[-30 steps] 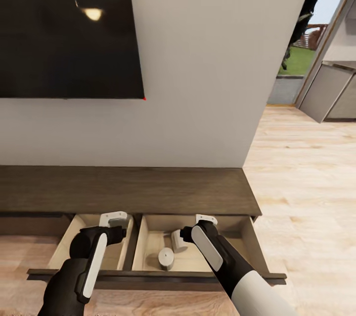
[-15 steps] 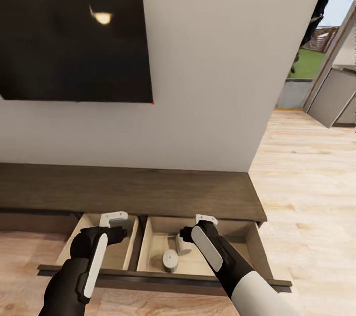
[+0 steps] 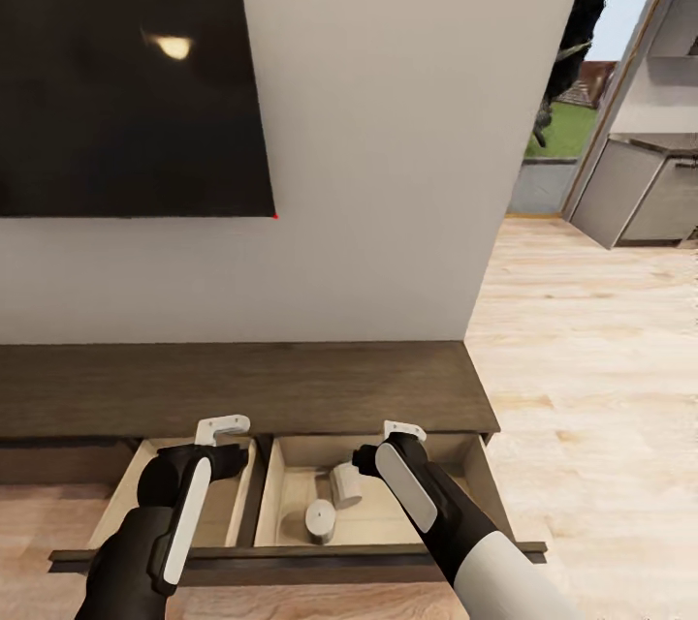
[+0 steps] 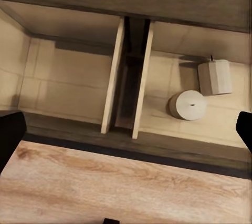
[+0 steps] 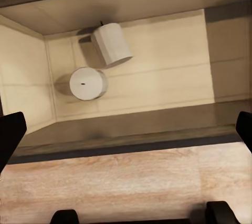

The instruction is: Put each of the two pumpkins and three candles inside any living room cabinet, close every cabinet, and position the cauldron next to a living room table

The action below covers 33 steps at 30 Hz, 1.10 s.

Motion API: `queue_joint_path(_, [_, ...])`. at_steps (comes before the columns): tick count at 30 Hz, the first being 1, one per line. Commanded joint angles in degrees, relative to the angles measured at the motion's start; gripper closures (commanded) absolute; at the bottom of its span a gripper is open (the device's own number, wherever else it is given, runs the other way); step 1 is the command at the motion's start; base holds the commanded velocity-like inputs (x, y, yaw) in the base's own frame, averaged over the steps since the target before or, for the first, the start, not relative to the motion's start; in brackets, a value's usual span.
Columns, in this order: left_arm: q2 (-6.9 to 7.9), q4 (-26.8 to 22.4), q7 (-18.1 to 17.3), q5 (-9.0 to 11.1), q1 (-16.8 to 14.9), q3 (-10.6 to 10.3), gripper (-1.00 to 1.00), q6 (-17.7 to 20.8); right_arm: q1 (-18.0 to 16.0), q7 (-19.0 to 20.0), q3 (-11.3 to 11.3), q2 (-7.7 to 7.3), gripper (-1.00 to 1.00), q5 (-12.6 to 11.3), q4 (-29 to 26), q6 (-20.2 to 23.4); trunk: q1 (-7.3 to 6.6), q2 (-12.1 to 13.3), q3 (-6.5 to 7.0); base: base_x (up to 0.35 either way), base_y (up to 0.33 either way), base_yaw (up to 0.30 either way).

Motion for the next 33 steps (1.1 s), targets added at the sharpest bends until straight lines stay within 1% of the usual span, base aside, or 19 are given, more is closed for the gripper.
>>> queue_joint_path(1, [0.00, 0.0, 0.0, 0.0, 0.0, 0.0, -1.00, 0.0, 0.0, 0.0, 0.0, 0.00, -1.00, 0.0, 0.0, 0.0, -0.23, 0.4, 0.28, 0.000, 0.000, -0.120])
queue_joint_path(2, [0.01, 0.0, 0.0, 0.1, 0.0, 0.0, -1.00, 0.0, 0.0, 0.0, 0.0, 0.00, -1.00, 0.0, 0.0, 0.0, -0.44, 0.8, 0.54, 0.000, 0.000, -0.112])
queue_joint_path(8, [-0.13, 0.0, 0.0, 0.1, 0.0, -0.3, -1.00, 0.0, 0.0, 0.0, 0.0, 0.04, -1.00, 0.1, 0.0, 0.0, -0.44, 0.8, 1.09, 0.000, 0.000, -0.060])
queue_joint_path(33, [-0.18, 0.0, 0.0, 0.1, 0.0, -0.4, -1.00, 0.0, 0.0, 0.1, 0.1, 0.09, -1.00, 0.3, 0.0, 0.0, -0.44, 0.8, 3.44, 0.000, 0.000, -0.002])
